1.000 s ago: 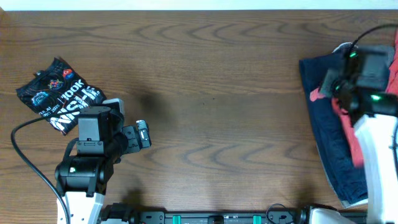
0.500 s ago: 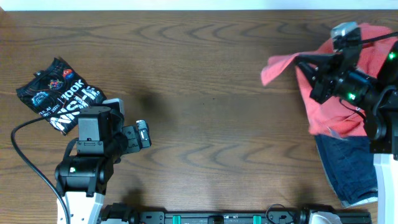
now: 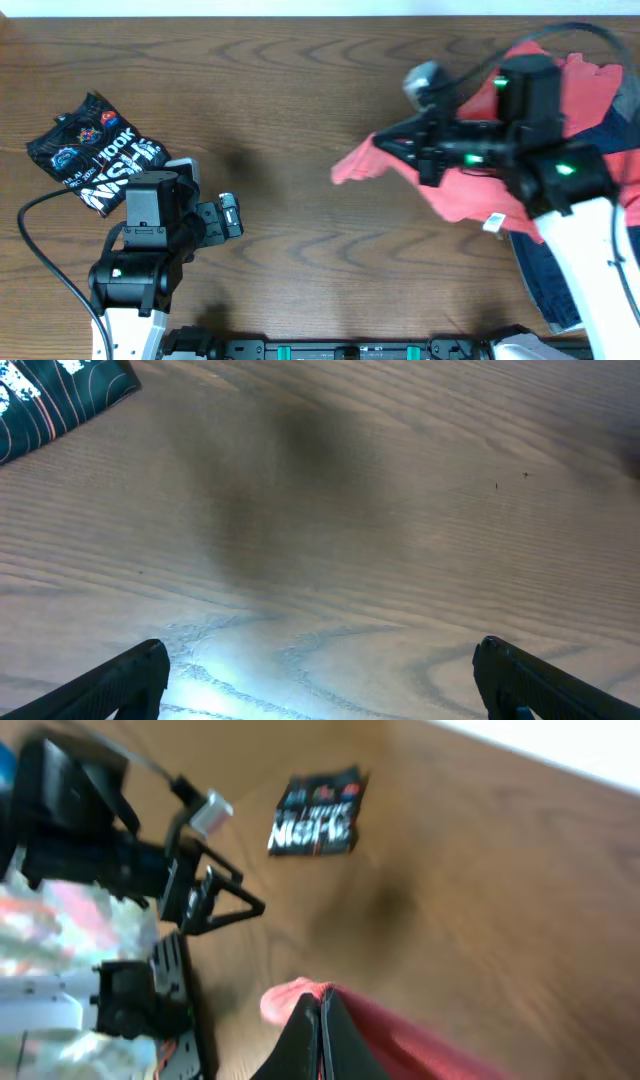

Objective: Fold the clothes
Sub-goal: 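Grasp the orange shirt with the right gripper and drag it leftward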

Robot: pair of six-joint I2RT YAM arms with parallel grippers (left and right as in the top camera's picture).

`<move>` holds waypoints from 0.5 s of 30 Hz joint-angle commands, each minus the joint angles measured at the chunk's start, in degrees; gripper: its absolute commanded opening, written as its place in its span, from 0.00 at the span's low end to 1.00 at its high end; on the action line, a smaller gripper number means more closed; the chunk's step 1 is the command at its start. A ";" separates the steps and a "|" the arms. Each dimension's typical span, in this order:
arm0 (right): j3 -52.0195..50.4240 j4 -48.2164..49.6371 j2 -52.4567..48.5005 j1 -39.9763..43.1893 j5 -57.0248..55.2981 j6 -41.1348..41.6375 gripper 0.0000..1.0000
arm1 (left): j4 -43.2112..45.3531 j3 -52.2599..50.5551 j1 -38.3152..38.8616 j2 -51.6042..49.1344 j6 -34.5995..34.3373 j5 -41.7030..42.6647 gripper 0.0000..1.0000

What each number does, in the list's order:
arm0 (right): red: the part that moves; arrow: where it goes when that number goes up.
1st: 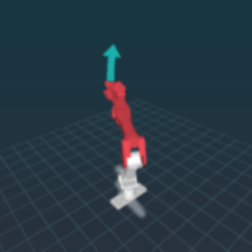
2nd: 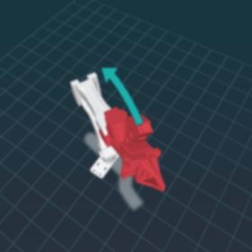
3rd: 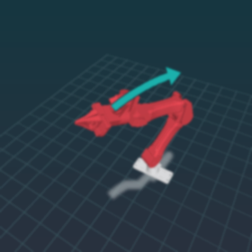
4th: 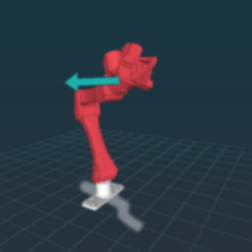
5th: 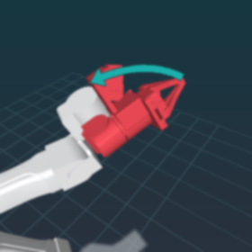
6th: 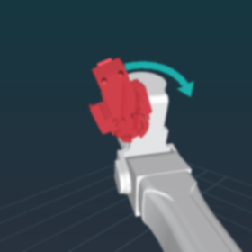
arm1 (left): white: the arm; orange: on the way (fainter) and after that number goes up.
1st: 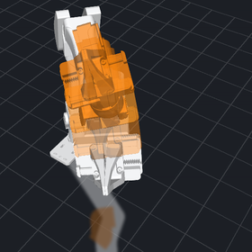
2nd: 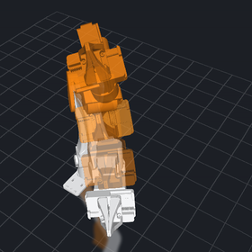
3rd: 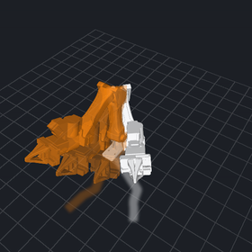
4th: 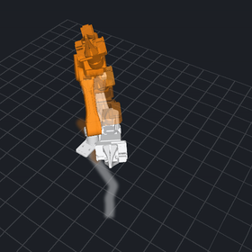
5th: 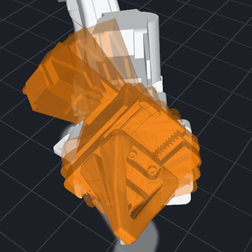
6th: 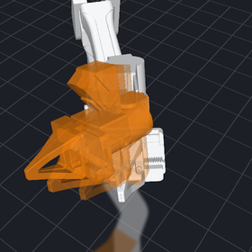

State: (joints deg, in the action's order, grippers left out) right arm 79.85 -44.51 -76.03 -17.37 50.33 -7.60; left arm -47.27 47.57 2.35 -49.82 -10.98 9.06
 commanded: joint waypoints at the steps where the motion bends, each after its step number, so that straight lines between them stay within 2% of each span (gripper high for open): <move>1: 0.81 2.54 -3.87 -6.25 -3.74 -0.11 0.01 | 0.22 1.27 -0.20 -0.02 -0.72 0.55 0.98; 7: 0.81 13.44 -12.33 -13.60 -13.46 8.15 0.01 | 0.28 1.27 -0.20 -0.02 -0.72 0.55 0.98; 11: 0.81 20.15 -16.98 -16.35 -16.90 10.84 0.01 | 0.42 1.27 -0.20 -0.02 -0.72 0.55 0.98; 14: 0.81 22.95 -19.34 -17.22 -25.59 13.05 0.02 | 0.48 1.27 -0.20 -0.02 -0.72 0.57 0.98; 15: 0.81 23.10 -19.85 -17.33 -29.83 13.81 0.08 | 0.48 1.27 -0.17 -0.02 -0.72 0.57 0.98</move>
State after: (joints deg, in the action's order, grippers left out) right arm 79.85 -22.28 -95.18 -33.67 30.35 2.28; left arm -46.85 47.57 2.35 -49.82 -10.98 9.06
